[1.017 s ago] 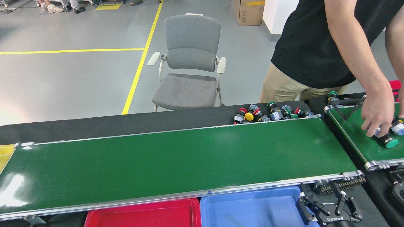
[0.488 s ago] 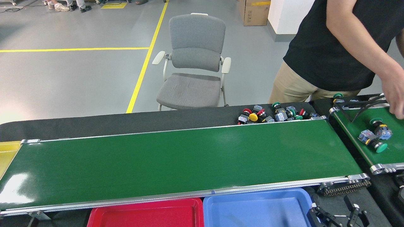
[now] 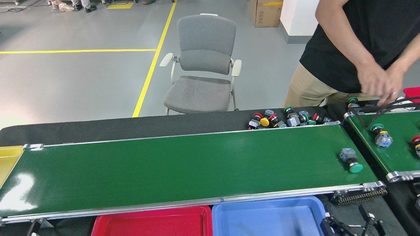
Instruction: Pick switch part from conveyor to tray
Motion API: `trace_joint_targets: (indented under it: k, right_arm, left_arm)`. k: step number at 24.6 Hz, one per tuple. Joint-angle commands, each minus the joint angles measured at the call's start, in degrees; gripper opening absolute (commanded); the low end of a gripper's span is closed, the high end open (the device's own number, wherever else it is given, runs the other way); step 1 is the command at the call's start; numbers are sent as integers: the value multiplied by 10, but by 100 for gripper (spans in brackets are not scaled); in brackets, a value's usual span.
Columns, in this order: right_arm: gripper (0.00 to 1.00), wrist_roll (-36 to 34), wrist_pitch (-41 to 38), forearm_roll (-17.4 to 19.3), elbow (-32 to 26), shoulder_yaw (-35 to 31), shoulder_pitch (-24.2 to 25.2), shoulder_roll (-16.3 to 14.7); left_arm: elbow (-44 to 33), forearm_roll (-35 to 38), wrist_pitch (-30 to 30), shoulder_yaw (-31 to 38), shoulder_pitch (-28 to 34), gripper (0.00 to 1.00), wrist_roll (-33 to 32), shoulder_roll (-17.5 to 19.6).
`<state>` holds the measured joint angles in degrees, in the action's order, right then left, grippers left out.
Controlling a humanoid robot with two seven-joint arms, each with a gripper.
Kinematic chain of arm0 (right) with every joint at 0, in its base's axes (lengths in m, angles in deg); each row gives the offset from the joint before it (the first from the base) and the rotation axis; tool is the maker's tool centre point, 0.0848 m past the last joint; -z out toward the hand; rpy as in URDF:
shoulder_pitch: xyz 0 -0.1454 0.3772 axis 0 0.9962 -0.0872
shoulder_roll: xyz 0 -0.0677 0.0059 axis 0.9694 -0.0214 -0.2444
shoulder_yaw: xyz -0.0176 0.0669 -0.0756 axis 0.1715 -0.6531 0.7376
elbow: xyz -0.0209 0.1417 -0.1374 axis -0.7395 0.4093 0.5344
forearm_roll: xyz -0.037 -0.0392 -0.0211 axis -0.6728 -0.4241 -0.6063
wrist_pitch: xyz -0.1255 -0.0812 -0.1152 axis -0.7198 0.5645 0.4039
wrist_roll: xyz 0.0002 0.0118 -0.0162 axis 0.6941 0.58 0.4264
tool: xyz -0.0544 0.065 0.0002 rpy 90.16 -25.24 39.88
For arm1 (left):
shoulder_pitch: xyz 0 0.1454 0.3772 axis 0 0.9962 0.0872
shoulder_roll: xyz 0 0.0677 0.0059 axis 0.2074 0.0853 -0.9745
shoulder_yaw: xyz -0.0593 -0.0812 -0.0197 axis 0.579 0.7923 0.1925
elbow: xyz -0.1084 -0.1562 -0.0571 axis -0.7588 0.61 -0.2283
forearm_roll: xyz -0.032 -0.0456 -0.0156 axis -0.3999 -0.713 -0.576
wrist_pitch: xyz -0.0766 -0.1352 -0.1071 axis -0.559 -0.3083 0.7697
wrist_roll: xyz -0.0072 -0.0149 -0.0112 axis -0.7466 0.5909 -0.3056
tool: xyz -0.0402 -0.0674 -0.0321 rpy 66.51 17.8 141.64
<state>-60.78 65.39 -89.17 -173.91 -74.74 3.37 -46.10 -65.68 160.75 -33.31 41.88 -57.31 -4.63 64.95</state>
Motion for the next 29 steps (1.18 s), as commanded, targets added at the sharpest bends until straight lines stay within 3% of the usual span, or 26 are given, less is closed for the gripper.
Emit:
trace_joint_targets:
  k: [1,5,11,25,27,29]
  right_arm:
    - [100,9,1,1,-7,-3,-6,-6]
    - [100,40,35,1,-4,-5,-23,-12]
    - [100,87,39,2,33,-7,-89,-23]
    - [98,88,39,-4,173,20,-213,-38]
    - [92,88,39,-5,179,29,-213,-38]
    - [79,88,39,-6,184,36,-213,-49]
  left_arm:
    - [-7,1,1,3,-5,100,5,8]
    - [-6,1,1,2,-9,100,4,9]
    - [-4,1,1,-23,-29,100,-1,11]
    - [9,4,5,-64,-68,100,-5,28]
    - [13,4,6,-64,-72,100,-5,28]
    - [19,6,6,-64,-74,100,-5,29]
